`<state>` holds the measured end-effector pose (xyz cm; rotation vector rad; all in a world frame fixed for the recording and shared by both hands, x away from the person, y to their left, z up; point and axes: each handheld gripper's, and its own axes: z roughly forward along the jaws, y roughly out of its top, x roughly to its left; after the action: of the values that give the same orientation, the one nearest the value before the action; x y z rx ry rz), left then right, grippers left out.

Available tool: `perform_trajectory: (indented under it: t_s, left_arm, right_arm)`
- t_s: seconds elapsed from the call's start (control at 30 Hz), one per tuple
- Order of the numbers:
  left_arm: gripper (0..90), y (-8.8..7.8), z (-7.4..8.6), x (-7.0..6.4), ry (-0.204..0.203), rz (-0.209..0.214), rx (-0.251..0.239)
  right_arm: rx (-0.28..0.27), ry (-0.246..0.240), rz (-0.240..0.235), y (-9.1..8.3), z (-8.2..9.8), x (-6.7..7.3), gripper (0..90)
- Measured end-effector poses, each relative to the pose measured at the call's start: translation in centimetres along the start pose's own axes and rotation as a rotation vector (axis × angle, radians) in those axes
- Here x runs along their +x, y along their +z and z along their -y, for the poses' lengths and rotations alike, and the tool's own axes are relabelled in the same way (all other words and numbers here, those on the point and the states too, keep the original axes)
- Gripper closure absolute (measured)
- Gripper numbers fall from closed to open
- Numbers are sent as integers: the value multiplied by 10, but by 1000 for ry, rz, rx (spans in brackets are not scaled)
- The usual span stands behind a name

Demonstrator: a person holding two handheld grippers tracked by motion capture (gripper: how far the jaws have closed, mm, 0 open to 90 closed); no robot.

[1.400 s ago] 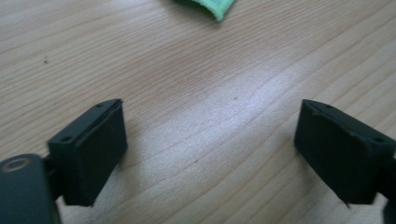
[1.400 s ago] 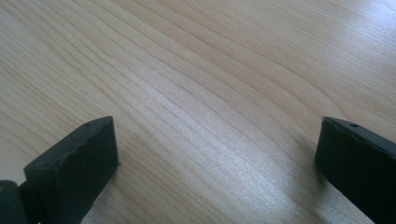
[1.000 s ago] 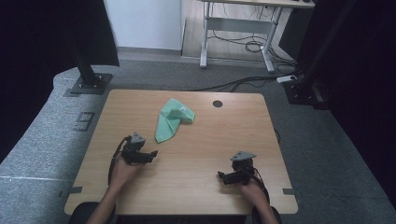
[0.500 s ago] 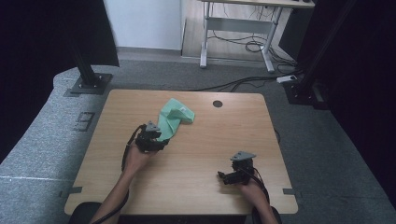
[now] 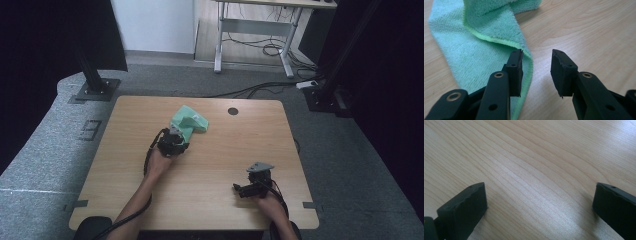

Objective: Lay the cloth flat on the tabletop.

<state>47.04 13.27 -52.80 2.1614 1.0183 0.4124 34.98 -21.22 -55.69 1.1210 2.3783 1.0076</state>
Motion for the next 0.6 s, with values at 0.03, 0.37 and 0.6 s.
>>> perform_trajectory:
  t_s: [0.03, 0.37, 0.6]
  left_arm:
    - [623, 3, 0, 0, -5, -3, 2]
    - [836, 16, 4, 3, -28, -38, 16]
    - [888, 7, 0, -6, -12, 9, 19]
  right_arm:
    - [0, 0, 0, 0, 0, 0, 0]
    - [0, 0, 0, 0, 0, 0, 0]
    - [0, 0, 0, 0, 0, 0, 0]
